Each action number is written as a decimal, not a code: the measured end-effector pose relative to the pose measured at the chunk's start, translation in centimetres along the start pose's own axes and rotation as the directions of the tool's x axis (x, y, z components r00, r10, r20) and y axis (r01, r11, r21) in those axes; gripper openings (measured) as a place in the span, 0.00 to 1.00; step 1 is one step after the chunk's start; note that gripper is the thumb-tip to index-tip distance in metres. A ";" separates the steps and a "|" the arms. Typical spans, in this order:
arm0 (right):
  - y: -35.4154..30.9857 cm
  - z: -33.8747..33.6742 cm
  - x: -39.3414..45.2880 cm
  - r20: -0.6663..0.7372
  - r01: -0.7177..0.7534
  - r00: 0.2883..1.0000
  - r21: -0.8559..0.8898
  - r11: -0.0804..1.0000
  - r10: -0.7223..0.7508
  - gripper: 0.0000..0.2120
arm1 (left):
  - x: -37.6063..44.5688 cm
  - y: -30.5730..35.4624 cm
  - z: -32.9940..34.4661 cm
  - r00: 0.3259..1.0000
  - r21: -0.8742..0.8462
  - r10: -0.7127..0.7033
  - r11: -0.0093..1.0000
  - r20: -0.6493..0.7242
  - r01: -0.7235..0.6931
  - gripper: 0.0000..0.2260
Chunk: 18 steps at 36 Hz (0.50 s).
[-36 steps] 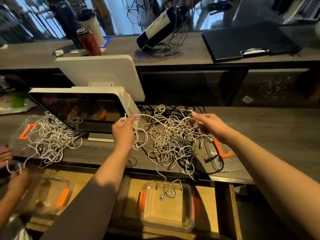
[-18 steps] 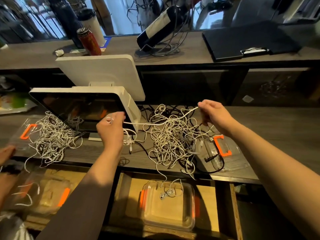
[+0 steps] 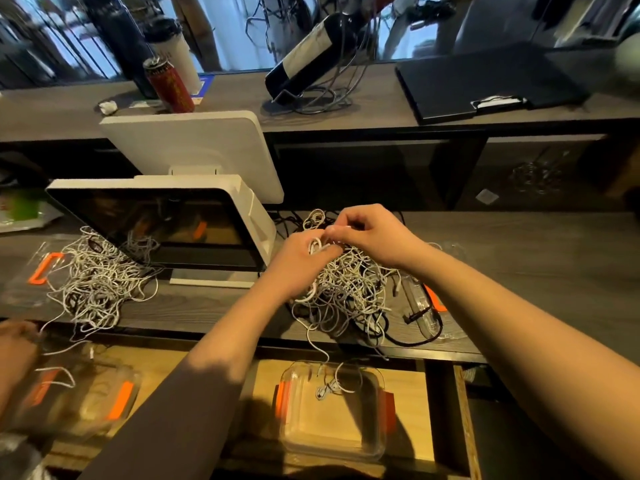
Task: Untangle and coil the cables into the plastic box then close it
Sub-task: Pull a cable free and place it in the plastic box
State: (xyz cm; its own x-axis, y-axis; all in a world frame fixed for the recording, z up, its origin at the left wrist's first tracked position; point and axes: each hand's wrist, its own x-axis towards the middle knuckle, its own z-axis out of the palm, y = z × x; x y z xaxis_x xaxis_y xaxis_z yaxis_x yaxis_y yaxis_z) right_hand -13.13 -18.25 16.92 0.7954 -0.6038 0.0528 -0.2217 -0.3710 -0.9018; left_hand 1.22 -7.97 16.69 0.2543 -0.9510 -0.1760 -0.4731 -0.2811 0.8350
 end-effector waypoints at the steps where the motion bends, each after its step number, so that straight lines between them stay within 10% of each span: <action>1: 0.4 0.0 -0.3 -0.017 -0.012 1.000 -0.005 1.000 0.012 0.11 | 0.0 -0.2 0.0 1.000 0.024 -0.005 1.000 0.002 0.005 0.06; 12: 6.9 -1.3 -3.6 -0.172 -0.492 0.870 -0.237 0.838 0.462 0.13 | -1.0 -1.6 1.3 0.970 0.021 -0.081 0.996 -0.230 0.088 0.20; 18: 4.6 0.2 -4.1 -0.337 -0.419 0.889 -0.323 0.848 0.311 0.18 | -1.7 0.6 2.9 0.950 -0.076 -0.106 0.993 -0.294 0.087 0.24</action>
State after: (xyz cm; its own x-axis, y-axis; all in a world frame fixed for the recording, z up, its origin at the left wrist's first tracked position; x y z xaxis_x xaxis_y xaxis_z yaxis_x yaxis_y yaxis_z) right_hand -17.29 -17.32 12.49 0.4480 -0.8895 -0.0895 -0.7038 -0.2892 -0.6488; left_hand -1.90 -6.85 16.00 0.5402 -0.8353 -0.1023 -0.3833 -0.3525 0.8537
